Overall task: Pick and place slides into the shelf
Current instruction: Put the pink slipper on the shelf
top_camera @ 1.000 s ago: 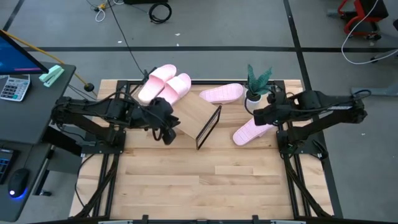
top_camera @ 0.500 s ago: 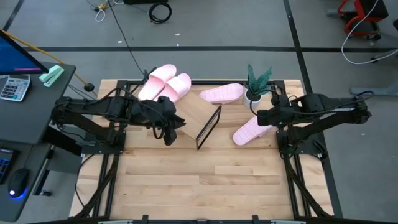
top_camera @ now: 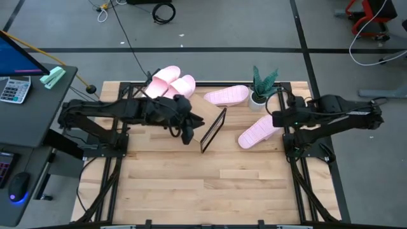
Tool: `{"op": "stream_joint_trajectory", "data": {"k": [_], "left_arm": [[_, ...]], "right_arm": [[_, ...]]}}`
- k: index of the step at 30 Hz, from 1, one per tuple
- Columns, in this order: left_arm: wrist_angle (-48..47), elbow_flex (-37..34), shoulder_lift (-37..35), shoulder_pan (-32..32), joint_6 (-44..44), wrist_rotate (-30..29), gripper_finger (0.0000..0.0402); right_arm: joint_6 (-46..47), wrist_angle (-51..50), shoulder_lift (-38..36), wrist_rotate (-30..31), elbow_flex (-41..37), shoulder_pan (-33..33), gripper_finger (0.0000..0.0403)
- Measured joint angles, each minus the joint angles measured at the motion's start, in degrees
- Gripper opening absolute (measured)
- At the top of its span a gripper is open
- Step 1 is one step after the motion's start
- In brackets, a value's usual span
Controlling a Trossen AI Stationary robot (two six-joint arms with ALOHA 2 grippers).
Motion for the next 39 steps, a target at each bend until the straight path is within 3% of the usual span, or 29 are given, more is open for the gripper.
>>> {"op": "stream_joint_trajectory", "data": {"k": [5, 12, 17, 25, 30, 39], "left_arm": [[1.8, 0.0, 1.5, 0.0, -0.1, 1.1, 0.0087], [1.6, 0.0, 1.8, 0.0, -0.1, 1.1, 0.0095], [1.6, 0.0, 1.8, 0.0, -0.1, 1.1, 0.0093], [1.6, 0.0, 1.8, 0.0, -1.5, 1.1, 0.0093], [1.6, 0.0, 1.8, 0.0, -1.5, 1.1, 0.0098], [1.6, 0.0, 1.8, 0.0, -1.0, 1.1, 0.009]], "right_arm": [[0.2, 1.1, -5.0, -4.3, -5.4, -2.1, 0.0236], [3.4, 5.0, -10.8, -4.6, -12.6, -4.9, 0.0236], [3.1, 10.7, -11.5, -4.0, -18.8, -7.6, 0.0236], [2.4, 11.7, -11.2, -2.9, -23.5, -15.6, 0.0236], [-4.2, 12.5, -10.4, -2.0, -22.3, -22.4, 0.0236], [-24.9, 14.7, -8.8, -12.7, -22.2, -38.5, 0.0236]]}}
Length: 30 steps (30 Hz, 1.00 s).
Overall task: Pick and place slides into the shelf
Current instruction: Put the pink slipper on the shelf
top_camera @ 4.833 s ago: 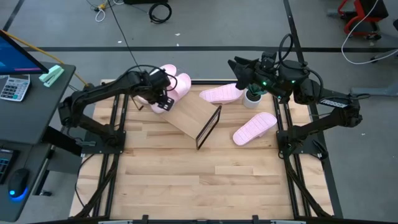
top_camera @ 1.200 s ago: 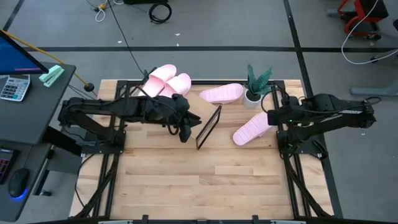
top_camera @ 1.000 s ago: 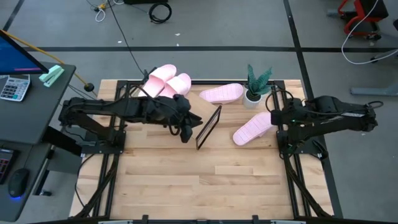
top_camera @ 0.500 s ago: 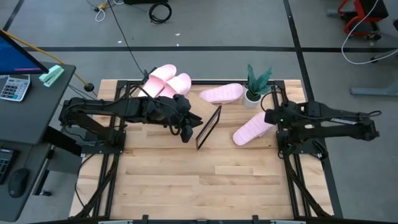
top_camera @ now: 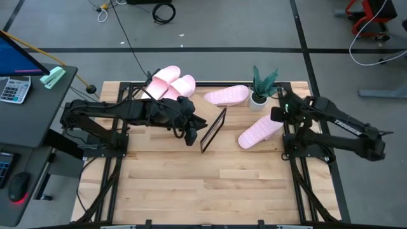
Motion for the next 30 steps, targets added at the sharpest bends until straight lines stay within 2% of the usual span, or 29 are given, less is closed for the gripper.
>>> {"op": "stream_joint_trajectory", "data": {"k": [7, 15, 23, 30], "left_arm": [[0.0, 0.0, 0.0, 0.0, 1.0, 0.0, 0.0098], [0.0, 0.0, 0.0, 0.0, 1.0, -0.5, 0.0092], [0.0, 0.0, 0.0, 0.4, 1.0, -0.5, 0.0094], [-0.1, 0.0, 0.0, 0.4, 1.0, -0.5, 0.0097]], "right_arm": [[-9.4, 1.4, 2.5, -1.4, 0.0, -11.7, 0.0236], [-21.8, 2.3, 10.4, -6.7, 0.0, -22.9, 0.0236], [-29.7, 2.6, 16.7, -9.0, 0.0, -27.6, 0.0236], [-33.0, 2.5, 18.0, -8.5, 0.0, -29.7, 0.0236]]}}
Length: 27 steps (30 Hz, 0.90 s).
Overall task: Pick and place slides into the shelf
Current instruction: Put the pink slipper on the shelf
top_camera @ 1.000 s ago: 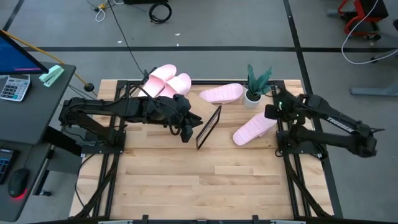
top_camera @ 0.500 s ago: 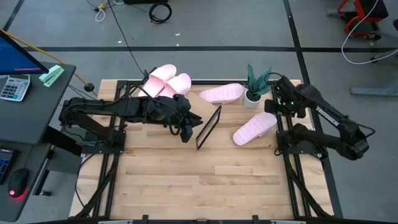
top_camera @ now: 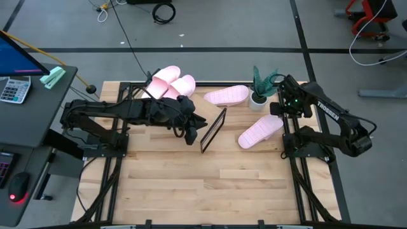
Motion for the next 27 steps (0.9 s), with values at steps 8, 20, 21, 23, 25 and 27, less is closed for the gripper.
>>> {"op": "stream_joint_trajectory", "data": {"k": [8, 20, 21, 23, 25, 27], "left_arm": [[0.0, 0.0, 0.0, 0.0, 0.0, 0.0, 0.0093], [0.0, 0.0, 0.0, 0.0, 0.0, 0.0, 0.0092], [0.0, 0.0, 0.0, 0.0, 0.0, -0.1, 0.0092], [0.0, 0.0, 0.1, 0.0, 0.0, -0.2, 0.0092], [-0.1, 0.0, 0.3, 0.0, 0.0, -0.2, 0.0095], [0.1, 0.0, 0.8, 0.0, 0.0, -0.2, 0.0097]], "right_arm": [[2.2, -0.1, -0.1, 1.3, 0.0, -4.8, 0.0236], [3.1, -3.4, -6.1, 5.4, 0.0, -11.6, 0.0235], [2.6, -3.7, -6.1, 5.4, 0.0, -12.2, 0.0233], [2.2, -3.3, -5.7, 4.6, 0.0, -12.6, 0.0227], [2.2, -3.4, -4.9, 4.1, 0.0, -12.6, 0.0221], [2.3, -3.4, -4.0, 3.5, 0.0, -12.6, 0.0214]]}}
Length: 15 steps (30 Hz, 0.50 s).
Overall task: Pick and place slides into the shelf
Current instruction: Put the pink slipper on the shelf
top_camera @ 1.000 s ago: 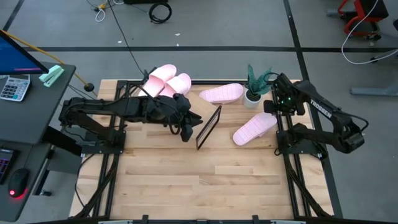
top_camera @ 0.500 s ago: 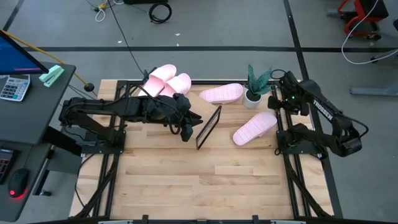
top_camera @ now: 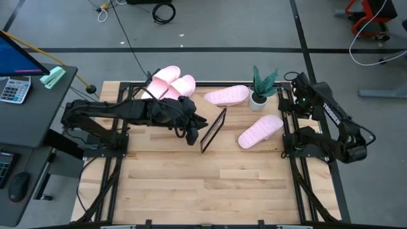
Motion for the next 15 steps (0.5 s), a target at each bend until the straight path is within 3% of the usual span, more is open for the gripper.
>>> {"op": "stream_joint_trajectory", "data": {"k": [10, 15], "left_arm": [[-0.2, 0.0, 0.2, 0.0, -0.4, 0.0, 0.0092], [-0.2, 0.0, 0.2, 0.0, -0.4, 0.0, 0.009]], "right_arm": [[-1.5, -0.4, 1.6, -4.3, 0.0, 0.0, 0.02], [-3.3, -0.1, -2.8, -4.7, 1.6, 2.0, 0.0201]]}}
